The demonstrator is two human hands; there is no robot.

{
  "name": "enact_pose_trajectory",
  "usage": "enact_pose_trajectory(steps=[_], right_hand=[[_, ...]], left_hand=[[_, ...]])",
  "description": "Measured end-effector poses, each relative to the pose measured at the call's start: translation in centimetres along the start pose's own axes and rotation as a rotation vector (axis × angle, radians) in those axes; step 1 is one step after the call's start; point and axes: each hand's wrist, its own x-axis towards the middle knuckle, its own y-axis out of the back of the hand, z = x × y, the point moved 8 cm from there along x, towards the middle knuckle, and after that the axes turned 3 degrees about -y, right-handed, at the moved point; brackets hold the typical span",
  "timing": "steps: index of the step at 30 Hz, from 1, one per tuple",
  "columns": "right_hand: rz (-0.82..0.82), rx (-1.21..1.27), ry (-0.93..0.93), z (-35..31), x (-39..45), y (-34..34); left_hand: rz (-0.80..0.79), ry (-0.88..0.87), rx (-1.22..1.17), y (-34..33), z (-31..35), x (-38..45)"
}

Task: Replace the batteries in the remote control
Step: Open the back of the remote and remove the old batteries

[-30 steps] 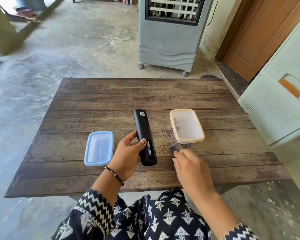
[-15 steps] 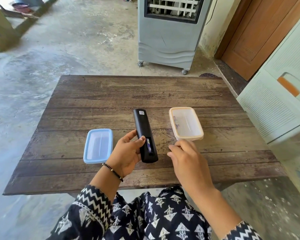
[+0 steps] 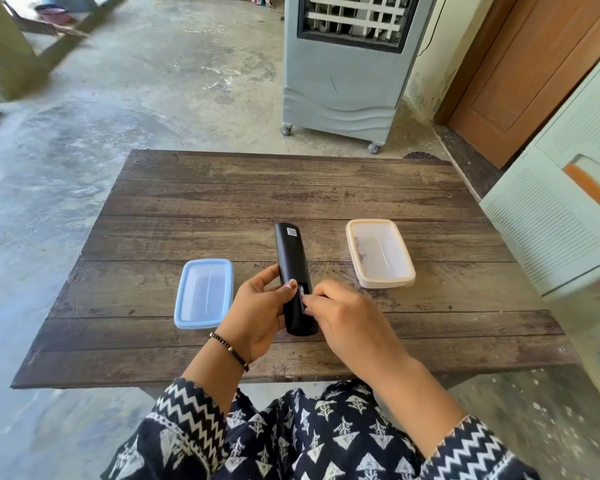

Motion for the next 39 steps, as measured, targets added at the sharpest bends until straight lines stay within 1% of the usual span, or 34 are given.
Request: enact_pose_trajectory(steps=[10, 15, 18, 20, 23, 24, 26, 29, 34, 39], right_hand=[[-0.090, -0.039, 0.048, -0.2, 0.6, 0.0], [-0.088, -0.058, 0.067, -0.3, 0.7, 0.2], [-0.076, -0.081, 0.067, -0.2, 0.7, 0.1], [-0.046, -0.033, -0.001, 0.7, 0.9, 0.3], [0.025, 0.211, -0.178, 2.6, 1.3, 1.0], [0.030, 0.266, -0.210, 3.0, 1.3, 1.1], [0.003, 0.296, -0.227, 3.1, 1.2, 0.9], [-0.026, 0.247, -0.199, 2.5, 0.7, 0.4], [0.021, 0.224, -0.222, 2.1, 0.6, 0.4], [0.047, 0.108, -0.162, 1.0, 0.4, 0.5]], left_hand=[[0.018, -0.008, 0.014, 0.3, -0.1, -0.1], [0.029, -0.015, 0.022, 0.4, -0.1, -0.2], [0.012, 0.014, 0.008, 0.0, -0.2, -0.3], [-0.030, 0.032, 0.017, -0.8, -0.5, -0.6], [-0.021, 0.014, 0.014, -0.8, -0.6, -0.5], [-0.021, 0.007, 0.007, -0.6, -0.5, -0.4], [-0.031, -0.004, 0.004, -0.6, -0.2, -0.2], [-0.032, -0.027, 0.000, -0.7, 0.3, -0.2], [-0.034, -0.049, 0.034, -0.8, 0.7, -0.1], [-0.005, -0.071, 0.004, -0.7, 1.0, 0.0]])
